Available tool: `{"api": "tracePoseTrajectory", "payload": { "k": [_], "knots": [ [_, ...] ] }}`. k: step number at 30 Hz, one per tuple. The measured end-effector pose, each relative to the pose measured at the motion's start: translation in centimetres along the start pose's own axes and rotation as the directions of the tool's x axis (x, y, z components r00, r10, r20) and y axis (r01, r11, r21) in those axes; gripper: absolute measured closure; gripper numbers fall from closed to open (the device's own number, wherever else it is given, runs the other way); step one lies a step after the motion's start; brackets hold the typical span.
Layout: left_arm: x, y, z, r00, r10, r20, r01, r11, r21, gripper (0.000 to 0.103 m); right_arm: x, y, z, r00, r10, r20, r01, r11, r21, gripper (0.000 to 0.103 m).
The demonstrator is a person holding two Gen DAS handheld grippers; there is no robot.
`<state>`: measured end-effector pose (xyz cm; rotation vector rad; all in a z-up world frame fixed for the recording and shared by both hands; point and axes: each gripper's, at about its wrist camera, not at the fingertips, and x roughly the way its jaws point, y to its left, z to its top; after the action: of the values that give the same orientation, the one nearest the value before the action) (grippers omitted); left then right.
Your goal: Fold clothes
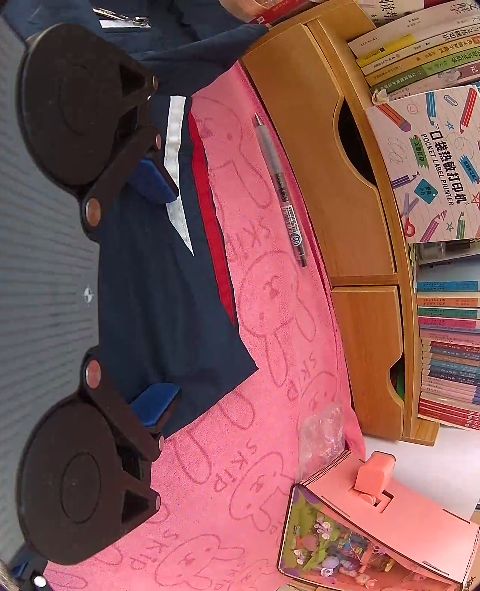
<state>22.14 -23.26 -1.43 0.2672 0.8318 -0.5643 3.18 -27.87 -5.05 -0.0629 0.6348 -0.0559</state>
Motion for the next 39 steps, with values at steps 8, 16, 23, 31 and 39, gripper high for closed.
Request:
{"api": "tracePoseTrajectory", "payload": {
  "k": [8, 16, 23, 31, 39],
  "knots": [
    [-0.3, 0.1, -0.8, 0.998, 0.007, 0.057, -0.007, 1.0, -0.004, 0.0, -3.3, 0.5, -2.8, 0.991, -0.134, -0.026, 0.135, 0.99, 0.028, 0.098],
    [-0.4, 0.2, -1.4, 0.994, 0.0, 0.107, 0.0, 1.0, 0.003, 0.0, -3.5, 1.3, -2.1, 0.99, -0.138, -0.005, 0.138, 0.989, 0.046, 0.07],
    [-0.3, 0.2, -1.4, 0.992, 0.001, 0.124, -0.001, 1.0, 0.004, 0.0, 0.7, 0.7, 0.5, 0.996, -0.08, -0.048, 0.084, 0.992, 0.092, 0.088],
    [0.1, 0.2, -1.1, 0.99, 0.01, 0.137, -0.01, 1.0, -0.001, 0.0, -0.9, 2.6, -1.0, 0.984, -0.173, -0.04, 0.173, 0.985, -0.003, 0.099],
    [-0.6, 1.2, 0.4, 0.992, 0.07, 0.101, -0.073, 0.997, 0.026, 0.003, -1.4, 2.6, -1.4, 0.98, -0.195, -0.044, 0.195, 0.981, -0.004, 0.095]
  ]
}}
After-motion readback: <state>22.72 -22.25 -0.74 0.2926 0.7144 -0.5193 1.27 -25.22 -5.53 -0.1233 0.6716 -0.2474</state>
